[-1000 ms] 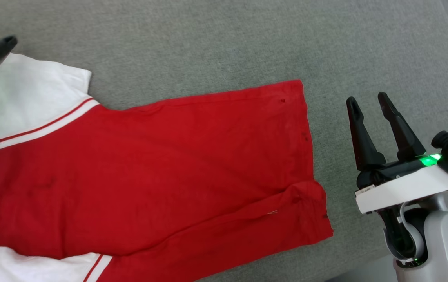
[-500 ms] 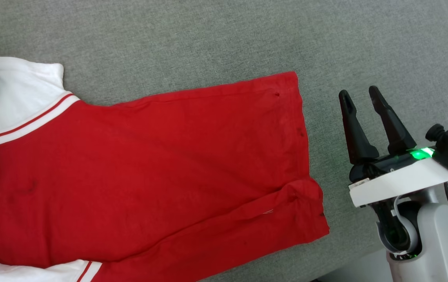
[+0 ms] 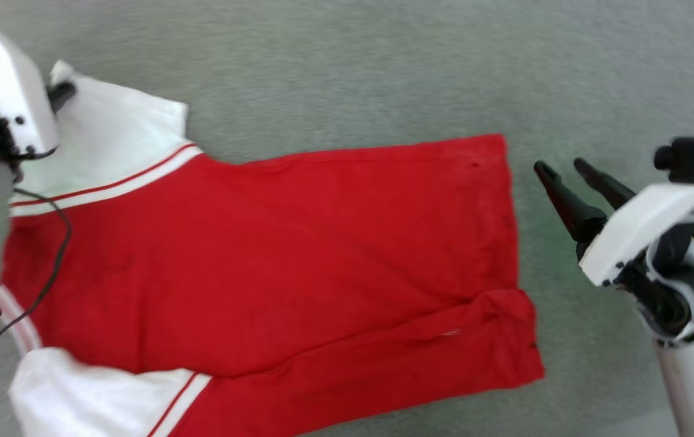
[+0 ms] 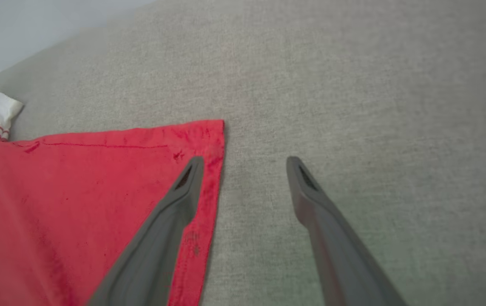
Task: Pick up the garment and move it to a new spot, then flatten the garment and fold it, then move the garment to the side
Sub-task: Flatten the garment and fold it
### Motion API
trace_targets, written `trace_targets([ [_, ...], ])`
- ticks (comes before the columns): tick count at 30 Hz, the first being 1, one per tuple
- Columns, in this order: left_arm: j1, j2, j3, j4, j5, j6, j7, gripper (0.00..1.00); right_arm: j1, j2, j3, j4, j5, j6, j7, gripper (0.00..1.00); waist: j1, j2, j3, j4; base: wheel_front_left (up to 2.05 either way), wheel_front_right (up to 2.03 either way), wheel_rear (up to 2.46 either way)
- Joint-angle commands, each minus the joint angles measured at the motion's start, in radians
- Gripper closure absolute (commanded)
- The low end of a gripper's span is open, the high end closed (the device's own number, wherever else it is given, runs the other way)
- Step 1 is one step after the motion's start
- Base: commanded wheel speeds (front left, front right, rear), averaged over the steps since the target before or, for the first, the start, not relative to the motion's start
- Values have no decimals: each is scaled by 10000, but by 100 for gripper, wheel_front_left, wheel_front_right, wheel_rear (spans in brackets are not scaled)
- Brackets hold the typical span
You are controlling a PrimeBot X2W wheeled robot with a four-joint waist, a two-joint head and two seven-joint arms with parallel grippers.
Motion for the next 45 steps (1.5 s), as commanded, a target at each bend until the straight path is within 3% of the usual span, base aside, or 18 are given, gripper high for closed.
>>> trace_targets([
  [1, -146, -142, -109, -148, 104, -101, -81, 100, -384, -119, 47, 193, 154, -4, 615, 0, -1, 0, -203, 571, 0, 0, 0],
  [6, -445, -420, -316, -547, 277, -351, -317, 100, -1432, -416, 104, 935, 41, -4, 2751, 0, -1, 0, 17, 1177, 0, 0, 0],
  [14, -518, -697, -470, -789, 346, -579, -638, 100, -2153, -76, 433, 2612, -392, -6, 4889, 0, -1, 0, 353, 1675, 0, 0, 0],
  [15, -474, -702, -469, -780, 332, -591, -676, 100, -2121, -45, 514, 2790, -468, -6, 5130, 60, -1, 0, 353, 1704, 0, 0, 0],
  [16, -428, -726, -473, -767, 295, -621, -700, 100, -2135, -54, 610, 2904, -459, -4, 5281, 100, -1, 0, 354, 1737, 0, 0, 0],
  [21, -220, -816, -442, -631, 174, -722, -888, 100, -2249, -91, 754, 3027, -406, -2, 5643, 100, -1, 0, 224, 1861, 0, 0, 0],
  [30, 486, -880, -50, -550, -50, -848, -1941, 100, -2684, -715, 440, 1895, -713, -4, 4696, 100, -1, 0, -735, 2137, 0, 0, 0],
  [37, 2418, -862, 588, -1092, -592, -766, -3246, 100, -1512, -771, -95, 943, -793, -6, 4100, 100, -1, 0, -1954, 2371, 0, 0, 0],
  [45, 5828, -849, 1157, -2370, -1021, -251, -4726, 100, 670, -653, -801, 425, -611, -6, 3271, 100, -1, 0, -3133, 2620, 0, 0, 0],
])
